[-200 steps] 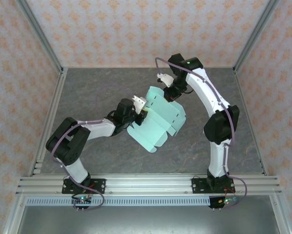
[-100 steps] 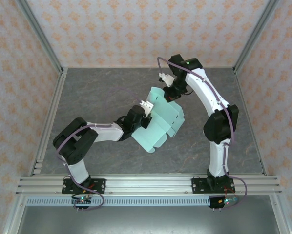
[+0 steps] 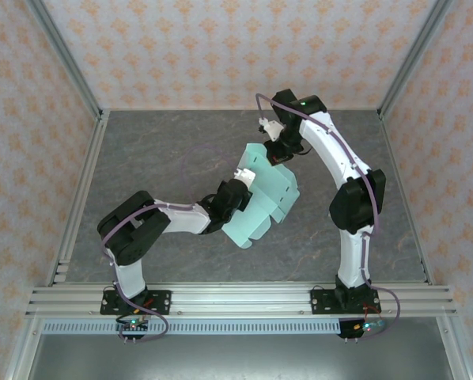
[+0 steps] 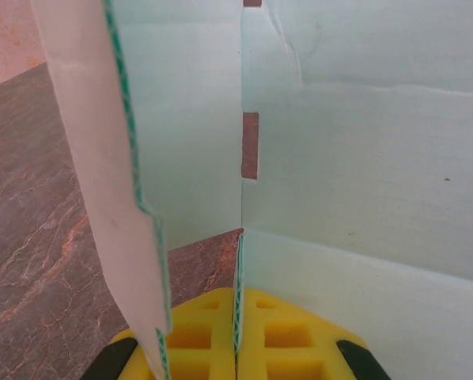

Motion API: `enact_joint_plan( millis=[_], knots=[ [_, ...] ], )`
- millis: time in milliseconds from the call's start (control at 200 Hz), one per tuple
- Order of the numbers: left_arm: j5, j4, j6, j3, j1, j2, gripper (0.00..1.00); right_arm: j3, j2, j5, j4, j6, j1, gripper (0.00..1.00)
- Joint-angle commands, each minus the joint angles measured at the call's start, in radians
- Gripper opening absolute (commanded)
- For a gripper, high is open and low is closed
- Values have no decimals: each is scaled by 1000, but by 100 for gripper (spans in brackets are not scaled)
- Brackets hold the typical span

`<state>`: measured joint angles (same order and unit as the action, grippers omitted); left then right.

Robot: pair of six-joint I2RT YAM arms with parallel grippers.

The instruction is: Fold the paper box

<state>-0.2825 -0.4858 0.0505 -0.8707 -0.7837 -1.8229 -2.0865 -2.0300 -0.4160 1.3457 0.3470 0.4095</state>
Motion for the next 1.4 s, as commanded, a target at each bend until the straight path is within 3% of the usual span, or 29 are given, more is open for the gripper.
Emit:
enact_joint_plan(
  millis=[0,215,400,475,616,786,1141,1396],
  knots=[
    [19,-41,-13,-30,-39,-16,0,-3,20,-31,-145,-70,3,0],
    [5,-23,19,-80,-78,-67,0,21,22,-37,-169,-78,2,0],
    [18,-14,-4,-44,-56,-2,0,70,64,20,-187,-16,2,0],
    [53,1,-28,-27,-35,38,9,82,77,25,-194,12,2,0],
    [165,58,-72,-4,12,123,27,103,100,52,-200,61,2,0],
    [355,160,-130,12,104,241,39,127,131,56,-206,116,3,0],
    [606,276,-163,14,294,419,49,197,190,12,-244,225,12,0],
    [828,385,20,-140,358,362,53,209,188,-38,-226,280,28,0]
  ],
)
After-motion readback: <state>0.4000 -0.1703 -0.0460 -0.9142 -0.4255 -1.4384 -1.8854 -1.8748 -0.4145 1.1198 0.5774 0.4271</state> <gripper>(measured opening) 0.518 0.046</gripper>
